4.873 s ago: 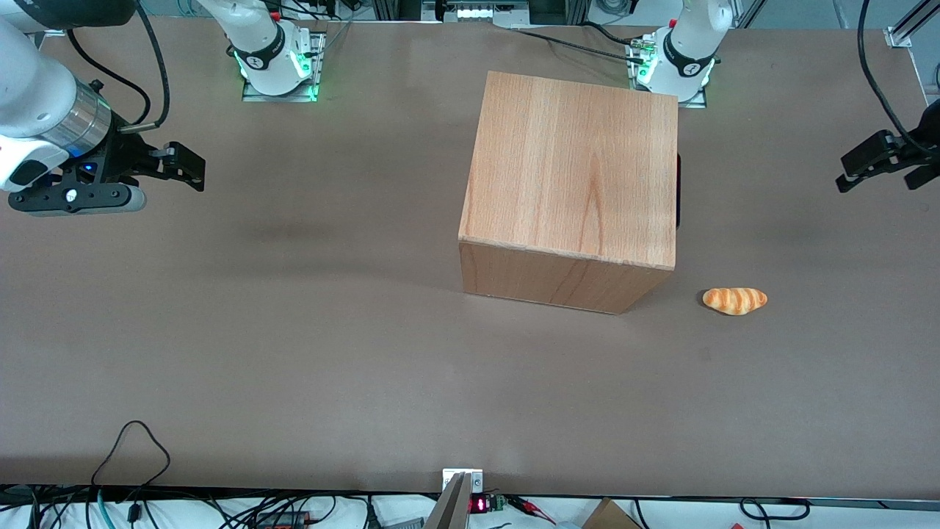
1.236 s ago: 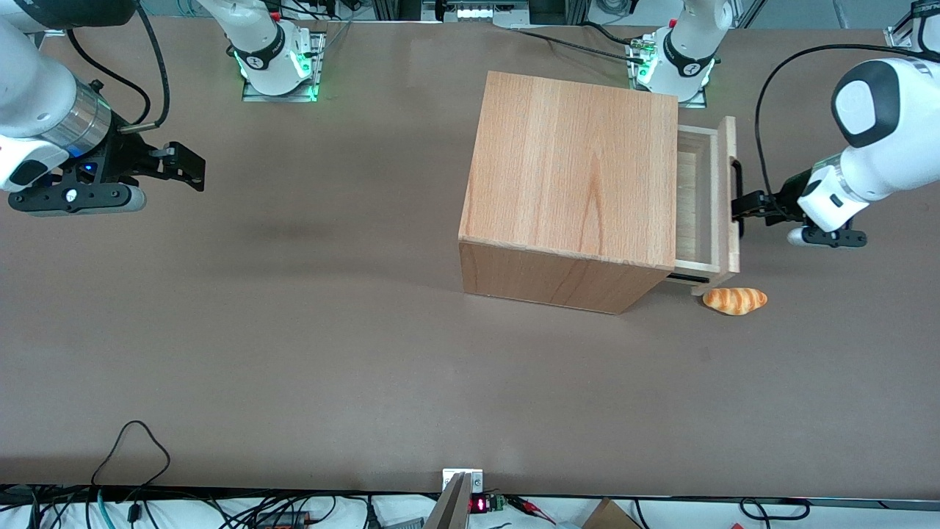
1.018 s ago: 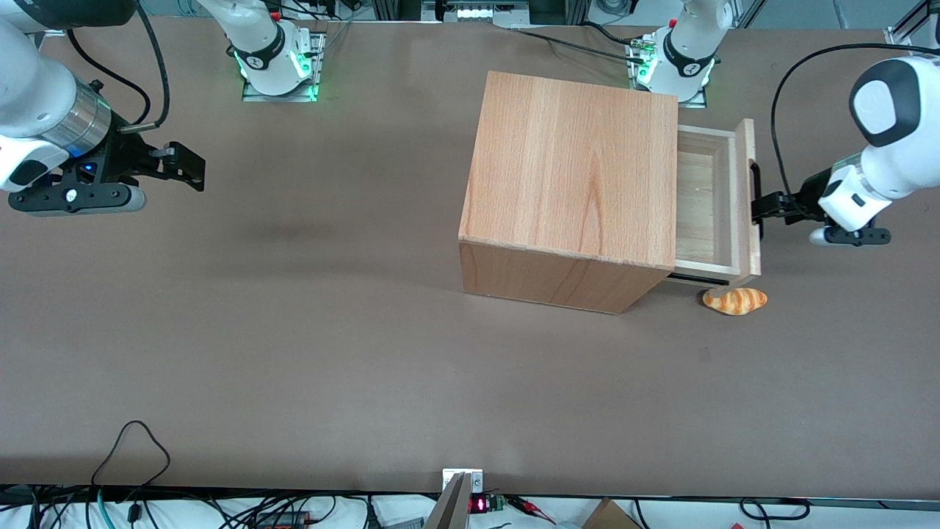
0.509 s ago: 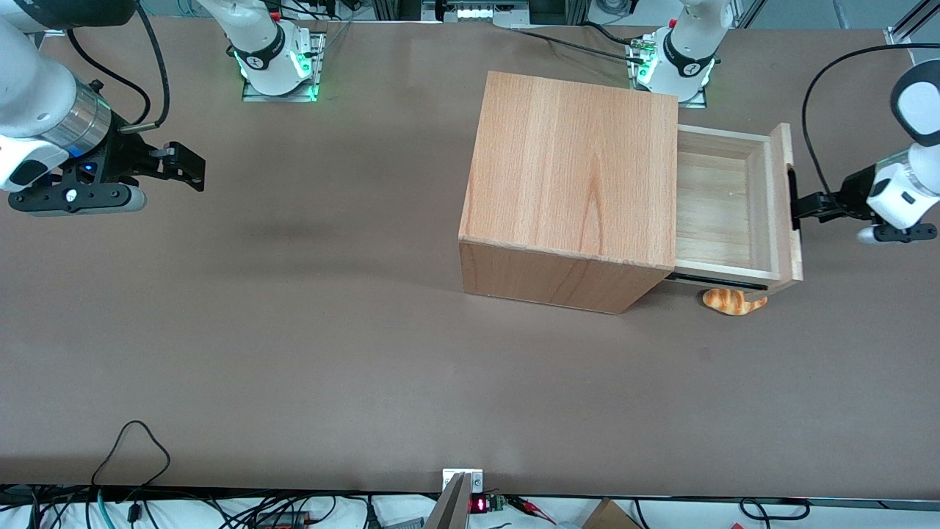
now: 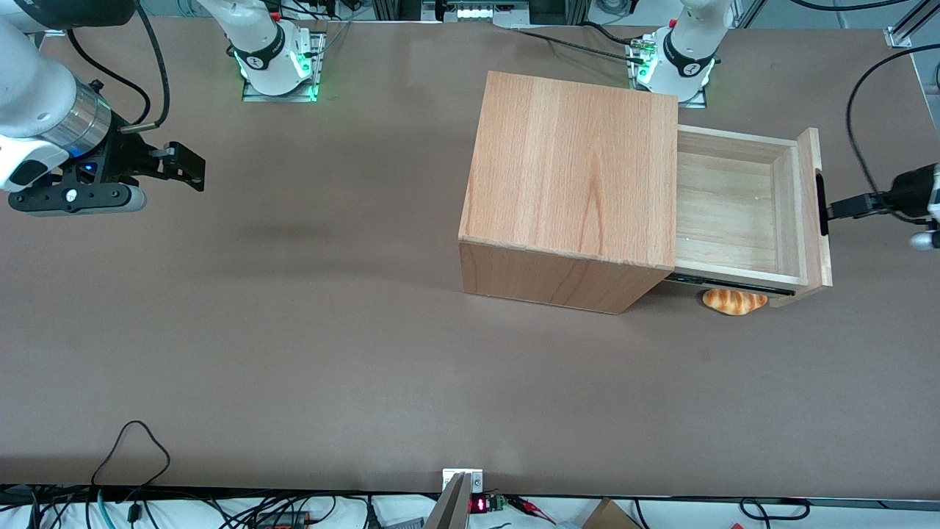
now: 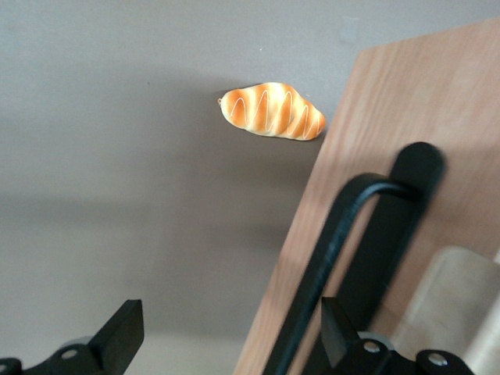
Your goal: Open top drawer with left arm
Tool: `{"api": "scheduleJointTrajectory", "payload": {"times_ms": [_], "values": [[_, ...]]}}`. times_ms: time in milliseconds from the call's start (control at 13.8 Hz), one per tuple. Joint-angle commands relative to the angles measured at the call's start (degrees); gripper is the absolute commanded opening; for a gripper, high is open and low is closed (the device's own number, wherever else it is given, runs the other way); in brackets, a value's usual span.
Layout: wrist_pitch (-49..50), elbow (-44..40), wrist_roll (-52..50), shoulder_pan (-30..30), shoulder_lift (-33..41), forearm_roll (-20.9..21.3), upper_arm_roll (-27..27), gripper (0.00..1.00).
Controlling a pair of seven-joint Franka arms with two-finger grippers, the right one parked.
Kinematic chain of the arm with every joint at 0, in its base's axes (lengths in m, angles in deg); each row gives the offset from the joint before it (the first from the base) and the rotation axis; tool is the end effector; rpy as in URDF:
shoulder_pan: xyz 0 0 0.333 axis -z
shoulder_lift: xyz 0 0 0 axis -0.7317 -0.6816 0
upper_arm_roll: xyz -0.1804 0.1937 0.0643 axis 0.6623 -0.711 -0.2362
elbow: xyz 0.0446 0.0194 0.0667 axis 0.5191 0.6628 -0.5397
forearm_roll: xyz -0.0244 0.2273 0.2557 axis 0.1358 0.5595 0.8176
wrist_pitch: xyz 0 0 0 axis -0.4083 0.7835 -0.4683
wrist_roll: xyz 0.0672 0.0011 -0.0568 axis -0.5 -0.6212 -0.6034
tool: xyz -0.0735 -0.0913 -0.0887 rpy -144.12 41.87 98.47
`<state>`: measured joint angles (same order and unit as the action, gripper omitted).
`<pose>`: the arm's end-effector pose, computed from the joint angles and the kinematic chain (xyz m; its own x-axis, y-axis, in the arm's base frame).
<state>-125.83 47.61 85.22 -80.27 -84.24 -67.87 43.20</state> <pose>0.4726 0.1811 0.3628 0.9686 0.1698 -0.1818 0.2152 -0.9386 0.2698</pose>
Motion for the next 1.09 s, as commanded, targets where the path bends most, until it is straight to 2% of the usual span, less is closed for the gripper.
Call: {"api": "scheduleJointTrajectory", "payload": {"times_ms": [0,436,727,873,1018], "values": [[5.28,-7.16,0.62,-0.96,-1.42,0.77,0.30,1.00],[9.24,-17.44,0.53,-0.25,-1.24,1.82,2.84,1.00],[9.86,-21.94,0.09,1.76,-0.46,7.35,6.53,1.00],[9.86,-23.78,-0.52,4.65,-0.28,9.98,7.51,1.00],[9.86,-23.79,-0.70,10.18,-0.10,10.26,4.89,1.00]]}}
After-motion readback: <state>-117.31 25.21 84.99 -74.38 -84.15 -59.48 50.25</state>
